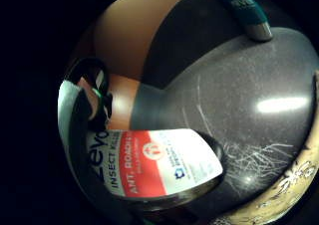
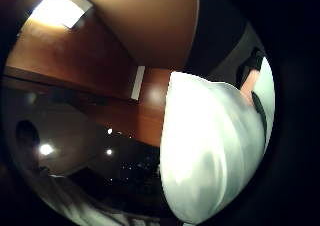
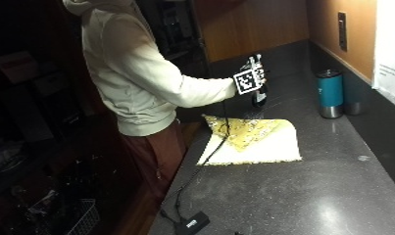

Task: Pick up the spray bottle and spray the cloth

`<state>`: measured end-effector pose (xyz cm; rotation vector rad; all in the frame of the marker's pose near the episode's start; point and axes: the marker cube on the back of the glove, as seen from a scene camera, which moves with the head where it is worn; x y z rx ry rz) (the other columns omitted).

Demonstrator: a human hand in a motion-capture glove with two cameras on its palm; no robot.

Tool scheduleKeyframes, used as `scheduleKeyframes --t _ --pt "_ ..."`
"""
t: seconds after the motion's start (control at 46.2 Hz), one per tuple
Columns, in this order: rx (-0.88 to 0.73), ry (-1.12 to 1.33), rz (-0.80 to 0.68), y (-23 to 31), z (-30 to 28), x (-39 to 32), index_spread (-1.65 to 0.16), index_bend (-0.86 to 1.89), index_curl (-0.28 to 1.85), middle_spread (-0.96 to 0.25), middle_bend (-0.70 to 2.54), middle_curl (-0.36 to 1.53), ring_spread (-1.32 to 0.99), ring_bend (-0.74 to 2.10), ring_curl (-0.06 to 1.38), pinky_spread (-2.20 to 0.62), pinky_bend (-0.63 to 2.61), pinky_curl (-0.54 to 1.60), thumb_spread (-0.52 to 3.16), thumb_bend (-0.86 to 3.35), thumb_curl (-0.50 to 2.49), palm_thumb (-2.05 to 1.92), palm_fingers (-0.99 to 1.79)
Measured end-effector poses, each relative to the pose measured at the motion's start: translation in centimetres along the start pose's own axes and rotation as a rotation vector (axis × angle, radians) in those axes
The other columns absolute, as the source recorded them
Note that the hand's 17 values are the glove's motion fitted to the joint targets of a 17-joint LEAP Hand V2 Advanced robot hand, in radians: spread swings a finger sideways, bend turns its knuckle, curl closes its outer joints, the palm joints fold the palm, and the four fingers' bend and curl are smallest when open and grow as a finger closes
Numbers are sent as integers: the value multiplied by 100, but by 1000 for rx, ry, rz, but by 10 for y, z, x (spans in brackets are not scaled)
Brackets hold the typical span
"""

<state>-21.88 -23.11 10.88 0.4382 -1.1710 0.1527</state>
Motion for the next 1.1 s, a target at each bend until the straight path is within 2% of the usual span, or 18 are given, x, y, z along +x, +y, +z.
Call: scheduleKeyframes --t 0.13,0.281,0.411,0.497,0.606,0.671,0.692,0.757,0.844,0.952,1.103 --pt "53 -17 29 -6 12 11 -15 27 56 -10 57 50 -15 57 46 -22 44 43 40 -3 74 97 134" --pt "-205 66 41 28 12 31 -15 27 56 -10 54 49 -15 56 45 -21 45 43 42 -4 74 97 132" --pt "-166 109 42 19 4 39 -16 22 55 -10 49 48 -15 52 44 -21 46 43 44 -4 73 96 123" --pt "-82 157 51 4 4 46 -17 18 54 -10 43 47 -15 50 43 -20 46 42 46 -4 72 95 117" --pt "-207 61 98 13 6 37 -19 9 48 -12 35 45 -14 45 42 -16 46 43 58 -4 70 92 97" --pt "-332 63 111 27 -4 40 -22 9 47 -12 28 44 -13 41 43 -11 43 44 68 -6 66 86 66" --pt "-351 78 109 30 -10 42 -23 7 47 -11 25 43 -12 39 43 -8 44 45 70 -6 65 84 53" --pt "-309 139 103 29 -19 51 -26 5 43 -9 21 41 -9 37 42 -3 46 44 75 -6 62 80 38" --pt "-211 124 94 22 -30 45 -29 5 36 -8 19 40 -7 37 39 1 47 41 79 -5 59 77 32" --pt "-194 136 79 27 -48 35 -31 8 31 -6 18 38 -6 38 37 4 48 39 82 -4 56 75 30" --pt "-300 123 31 51 -73 10 -32 10 28 -5 19 38 -5 40 36 7 48 38 85 -4 52 73 29"
